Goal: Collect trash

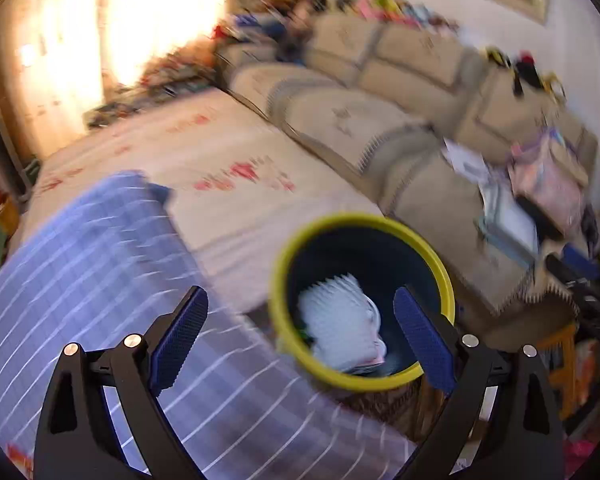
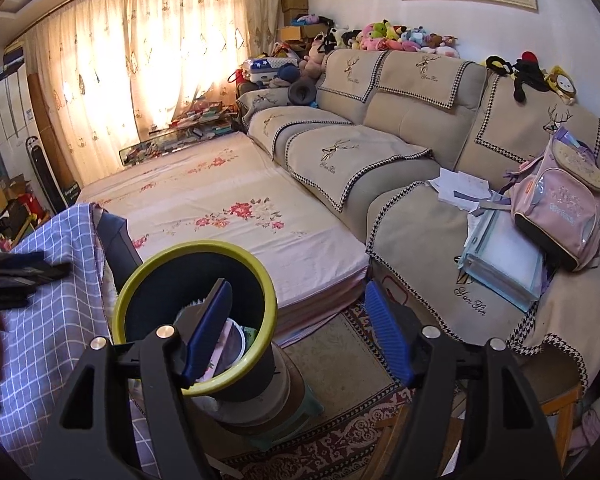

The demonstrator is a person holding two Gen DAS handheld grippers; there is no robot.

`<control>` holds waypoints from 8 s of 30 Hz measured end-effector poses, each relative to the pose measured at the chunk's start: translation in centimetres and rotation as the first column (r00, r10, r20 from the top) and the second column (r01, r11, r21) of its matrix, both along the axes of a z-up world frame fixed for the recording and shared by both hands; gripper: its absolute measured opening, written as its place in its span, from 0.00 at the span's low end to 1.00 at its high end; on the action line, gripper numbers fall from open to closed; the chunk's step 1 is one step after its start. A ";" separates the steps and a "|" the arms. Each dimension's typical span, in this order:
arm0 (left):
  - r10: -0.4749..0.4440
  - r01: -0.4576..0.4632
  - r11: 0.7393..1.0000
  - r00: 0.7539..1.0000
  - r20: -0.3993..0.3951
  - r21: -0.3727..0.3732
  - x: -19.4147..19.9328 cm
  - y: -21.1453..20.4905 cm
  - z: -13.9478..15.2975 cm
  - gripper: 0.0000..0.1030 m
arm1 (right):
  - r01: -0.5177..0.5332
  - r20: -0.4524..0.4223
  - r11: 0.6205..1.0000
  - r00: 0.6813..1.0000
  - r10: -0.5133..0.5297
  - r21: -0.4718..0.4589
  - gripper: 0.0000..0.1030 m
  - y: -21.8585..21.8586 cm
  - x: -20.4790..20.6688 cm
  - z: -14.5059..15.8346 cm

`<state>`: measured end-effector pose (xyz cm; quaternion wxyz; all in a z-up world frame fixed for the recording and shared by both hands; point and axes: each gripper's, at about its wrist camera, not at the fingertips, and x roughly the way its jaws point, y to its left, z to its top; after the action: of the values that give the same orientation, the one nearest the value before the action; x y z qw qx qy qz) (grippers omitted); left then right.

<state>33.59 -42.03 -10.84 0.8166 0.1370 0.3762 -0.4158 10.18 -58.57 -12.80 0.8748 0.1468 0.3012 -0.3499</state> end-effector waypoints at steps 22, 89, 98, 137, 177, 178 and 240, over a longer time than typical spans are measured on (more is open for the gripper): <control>0.707 -0.638 0.704 0.670 0.226 -0.313 0.3 44.5 5.9 0.95 | -0.667 -0.037 0.734 0.737 0.675 0.126 0.67 22.6 17.8 -1.0; 0.747 -0.691 0.661 0.642 0.171 -0.293 0.6 48.6 0.2 0.95 | -0.262 -0.223 0.943 0.925 0.306 0.208 0.09 4.6 17.7 -6.4; 0.692 -0.659 0.722 0.685 0.227 -0.212 1.0 45.6 -0.6 0.95 | -0.178 -0.319 0.967 0.920 0.229 0.182 0.47 3.0 19.5 -10.2; 0.551 -0.568 0.798 0.823 0.139 0.203 8.5 37.6 -2.9 0.31 | -0.276 -0.221 0.949 0.927 0.304 0.149 0.56 5.7 18.6 -7.4; -0.190 0.185 0.978 0.980 0.055 0.093 -2.9 -6.5 0.7 0.08 | -0.191 -0.007 0.973 0.981 0.194 0.131 0.56 0.3 2.4 -2.3; -0.202 0.198 0.975 0.979 0.031 0.105 -2.9 -8.2 -0.3 0.08 | -0.187 -0.007 0.973 0.982 0.190 0.136 0.56 0.1 2.2 -2.5; 0.734 -0.680 0.679 0.636 0.239 -0.277 -27.4 41.9 8.5 0.95 | -0.516 0.170 0.843 0.827 0.536 -0.152 0.93 20.1 -6.4 6.7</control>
<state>6.23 -0.09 -2.32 0.9729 -0.0206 0.2220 -0.0616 3.74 -38.47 -6.15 0.9698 0.0499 0.2201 -0.0927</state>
